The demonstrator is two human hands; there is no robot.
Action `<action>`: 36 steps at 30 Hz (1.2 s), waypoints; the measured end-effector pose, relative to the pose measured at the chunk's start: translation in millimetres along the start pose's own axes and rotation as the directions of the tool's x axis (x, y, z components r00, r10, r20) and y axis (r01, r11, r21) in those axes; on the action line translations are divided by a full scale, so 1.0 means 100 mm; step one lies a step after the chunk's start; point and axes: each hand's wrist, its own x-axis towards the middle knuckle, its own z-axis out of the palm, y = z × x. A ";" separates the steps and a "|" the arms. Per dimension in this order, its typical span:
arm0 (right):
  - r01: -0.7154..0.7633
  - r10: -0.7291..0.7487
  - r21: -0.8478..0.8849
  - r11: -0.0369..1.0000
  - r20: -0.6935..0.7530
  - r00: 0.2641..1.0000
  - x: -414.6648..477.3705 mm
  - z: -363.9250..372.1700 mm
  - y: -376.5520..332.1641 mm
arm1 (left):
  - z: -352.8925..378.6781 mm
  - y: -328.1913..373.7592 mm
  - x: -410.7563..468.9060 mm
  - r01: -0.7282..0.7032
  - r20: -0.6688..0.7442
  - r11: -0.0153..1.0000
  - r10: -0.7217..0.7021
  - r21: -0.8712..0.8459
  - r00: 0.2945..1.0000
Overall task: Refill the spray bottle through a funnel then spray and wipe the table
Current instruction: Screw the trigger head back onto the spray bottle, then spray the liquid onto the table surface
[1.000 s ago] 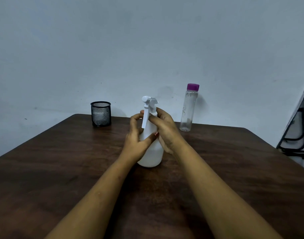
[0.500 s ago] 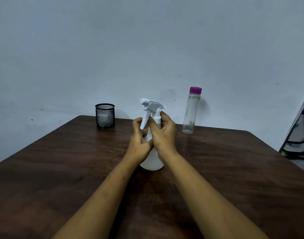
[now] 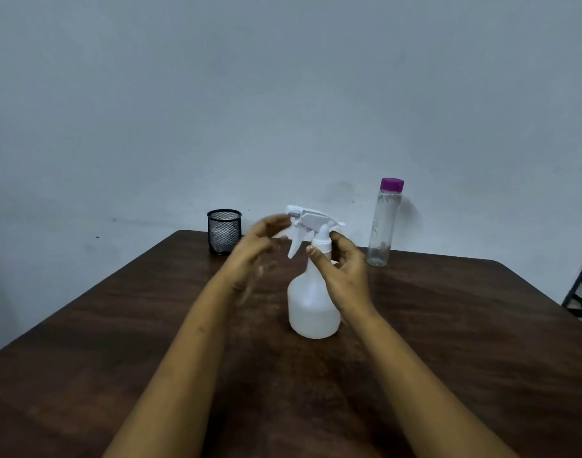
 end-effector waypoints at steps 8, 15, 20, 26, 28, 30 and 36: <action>0.062 -0.058 -0.124 0.990 0.033 0.998 -0.01 -0.01 -0.06 | 0.15 0.25 0.13 -0.142 -0.197 0.987 0.155 0.077 0.968; 0.094 -0.078 -0.139 0.986 0.115 0.990 -0.02 -0.08 -0.16 | 0.36 0.22 0.28 -0.075 -0.301 0.996 0.083 0.039 0.950; 0.007 -0.005 -0.007 1.000 0.223 0.975 -0.04 -0.10 -0.25 | 0.43 0.22 0.31 0.046 -0.319 0.999 -0.049 -0.015 0.946; -0.327 0.270 0.066 0.943 0.423 0.865 -0.01 -0.19 -0.37 | 0.46 0.04 0.23 0.061 -0.384 0.991 -0.103 -0.119 0.918; -0.356 0.275 0.076 0.931 0.496 0.823 -0.03 -0.19 -0.41 | 0.53 -0.06 0.17 0.092 -0.366 0.987 -0.135 -0.134 0.921; -0.402 0.299 0.099 0.910 0.516 0.803 -0.06 -0.19 -0.43 | 0.63 -0.11 0.11 0.121 -0.360 0.978 -0.176 -0.169 0.916; -0.404 0.319 0.108 0.909 0.445 0.837 -0.16 -0.27 -0.49 | 0.90 -0.17 -0.01 -0.017 -0.622 0.995 0.072 0.094 0.780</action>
